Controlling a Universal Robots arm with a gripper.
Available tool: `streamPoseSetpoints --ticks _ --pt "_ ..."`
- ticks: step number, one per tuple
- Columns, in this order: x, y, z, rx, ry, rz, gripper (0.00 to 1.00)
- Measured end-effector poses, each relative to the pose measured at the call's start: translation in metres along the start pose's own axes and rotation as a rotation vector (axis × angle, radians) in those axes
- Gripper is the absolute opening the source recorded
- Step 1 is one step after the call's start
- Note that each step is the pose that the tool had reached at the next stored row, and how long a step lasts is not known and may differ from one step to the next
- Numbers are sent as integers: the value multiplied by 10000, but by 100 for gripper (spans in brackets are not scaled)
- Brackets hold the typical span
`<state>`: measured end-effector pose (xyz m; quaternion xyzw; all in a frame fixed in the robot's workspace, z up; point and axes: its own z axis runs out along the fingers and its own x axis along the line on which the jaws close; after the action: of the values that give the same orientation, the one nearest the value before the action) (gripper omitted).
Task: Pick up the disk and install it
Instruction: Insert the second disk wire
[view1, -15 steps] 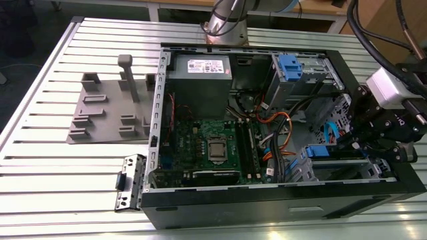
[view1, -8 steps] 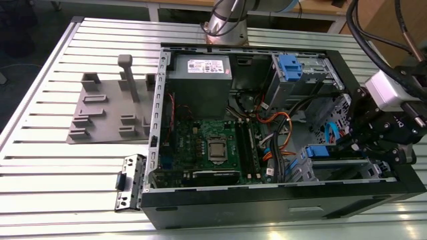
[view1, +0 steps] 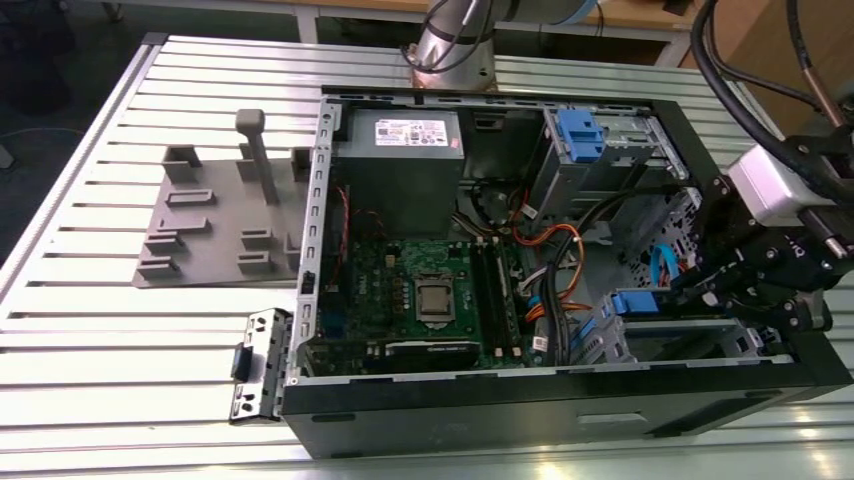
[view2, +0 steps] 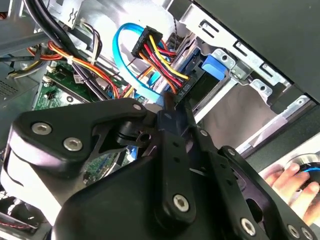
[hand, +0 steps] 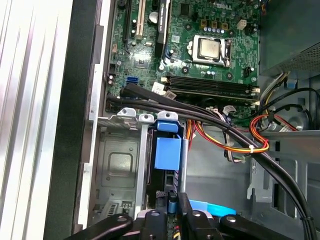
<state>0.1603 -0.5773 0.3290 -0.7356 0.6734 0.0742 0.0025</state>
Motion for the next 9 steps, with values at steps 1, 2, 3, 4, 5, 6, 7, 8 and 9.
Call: streamPoseSetpoints --ticks 1,2,3,4,5,6,7,8,9 --pt "0 0 -3 0 6 1 23" --pt "-1 1 -12 -1 12 1 23" --pt "-4 3 -36 0 13 1 23" --pt "-9 7 -76 0 9 1 23" --pt "-14 12 -123 0 11 2 23" --pt "-18 15 -156 0 9 1 23" --pt "-20 17 -177 0 10 1 23" --pt "-22 18 -186 0 10 1 23" --pt "-24 17 -182 0 5 1 23"
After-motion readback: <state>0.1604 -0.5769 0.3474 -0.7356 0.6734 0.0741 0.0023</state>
